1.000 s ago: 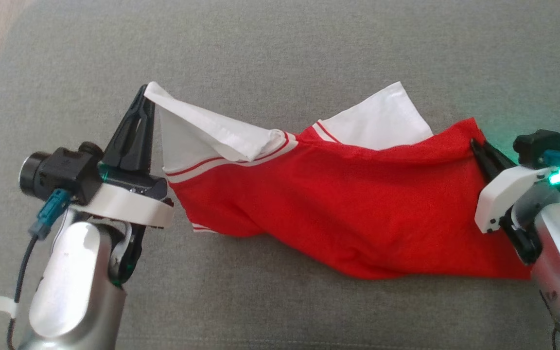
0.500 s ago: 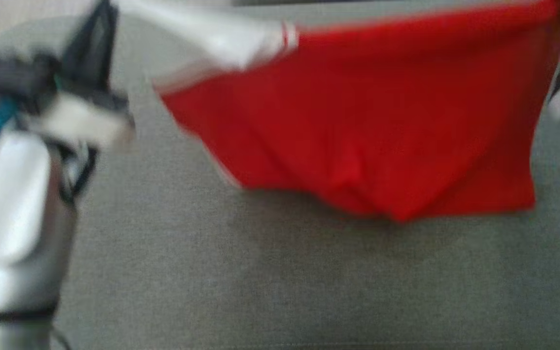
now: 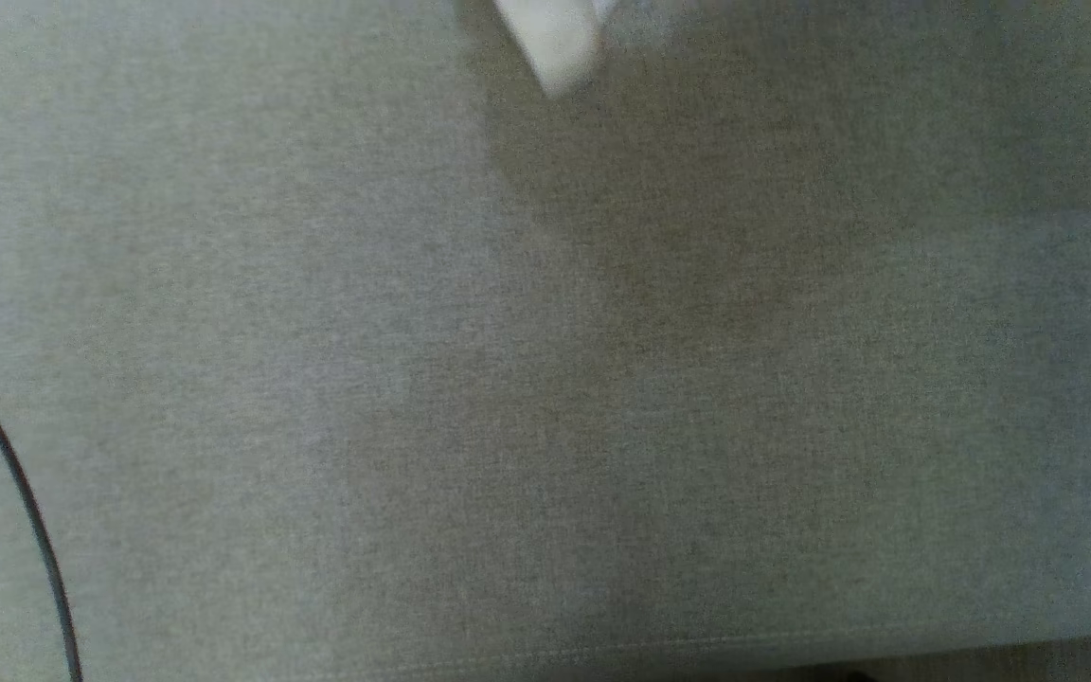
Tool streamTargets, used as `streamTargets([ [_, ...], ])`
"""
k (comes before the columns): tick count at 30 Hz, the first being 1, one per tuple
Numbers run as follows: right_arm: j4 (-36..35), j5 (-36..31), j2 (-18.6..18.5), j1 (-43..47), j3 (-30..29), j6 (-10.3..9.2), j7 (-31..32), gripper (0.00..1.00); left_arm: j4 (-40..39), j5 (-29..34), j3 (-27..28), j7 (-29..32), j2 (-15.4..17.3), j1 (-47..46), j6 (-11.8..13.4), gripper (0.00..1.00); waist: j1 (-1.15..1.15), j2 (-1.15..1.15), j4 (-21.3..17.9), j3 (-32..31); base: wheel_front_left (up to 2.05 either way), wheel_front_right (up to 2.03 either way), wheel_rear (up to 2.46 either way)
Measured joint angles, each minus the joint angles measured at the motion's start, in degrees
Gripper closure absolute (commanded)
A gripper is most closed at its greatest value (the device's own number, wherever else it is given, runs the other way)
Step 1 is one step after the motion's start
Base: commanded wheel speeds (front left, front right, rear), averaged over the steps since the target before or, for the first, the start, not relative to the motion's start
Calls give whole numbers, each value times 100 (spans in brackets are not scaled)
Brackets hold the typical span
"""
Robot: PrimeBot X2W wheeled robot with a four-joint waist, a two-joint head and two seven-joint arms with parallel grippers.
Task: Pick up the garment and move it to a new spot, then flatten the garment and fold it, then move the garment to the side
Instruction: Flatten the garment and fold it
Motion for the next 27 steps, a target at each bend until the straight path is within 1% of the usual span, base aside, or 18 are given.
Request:
streamTargets([
  [2, 177, -138, -1, -246, 2, 0, -182, 100, -189, 123, 47, 0, -34, -298, 76, 100, 0, 0, -39, 135, 0, 0, 0],
  [5, 414, -191, -12, -486, 54, 0, -356, 100, -624, 196, 116, -2, -71, -461, 91, 100, 0, 0, -53, 296, 0, 0, 0],
  [7, 553, -179, -13, -485, 134, 0, -414, 100, -809, 185, 159, -7, -94, -342, 88, 100, 0, 0, -19, 367, 0, 0, 0],
  [9, 720, -90, 3, -399, 194, 0, -479, 100, -978, 104, 252, -8, -102, 15, 81, 100, 0, 0, 33, 408, 0, 0, 0],
  [11, 883, 26, 0, -181, 233, 0, -554, 100, -1155, 10, 277, -7, -121, 604, 24, 100, 0, 0, 90, 415, 0, 0, 0],
  [13, 1025, 156, 2, 171, 300, 0, -610, 100, -1359, -60, 268, -7, -160, 1386, -18, 100, 0, 0, 135, 381, 0, 0, 0],
  [18, 1125, 572, 20, 1340, 575, 0, -704, 100, -1808, -278, 254, 0, -282, 3220, -71, 100, 0, 0, 193, 135, 0, 0, 0],
  [23, 933, 1205, -3, 2598, 627, 0, -757, 100, -2223, -436, 268, 0, -303, 4829, -113, 100, -1, 0, 193, -293, 0, 0, 0],
  [27, 698, 1429, -33, 3528, 581, 0, -773, 100, -2506, -492, 293, 0, -307, 6120, -118, 100, -1, 1, 137, -693, 0, 0, 0],
])
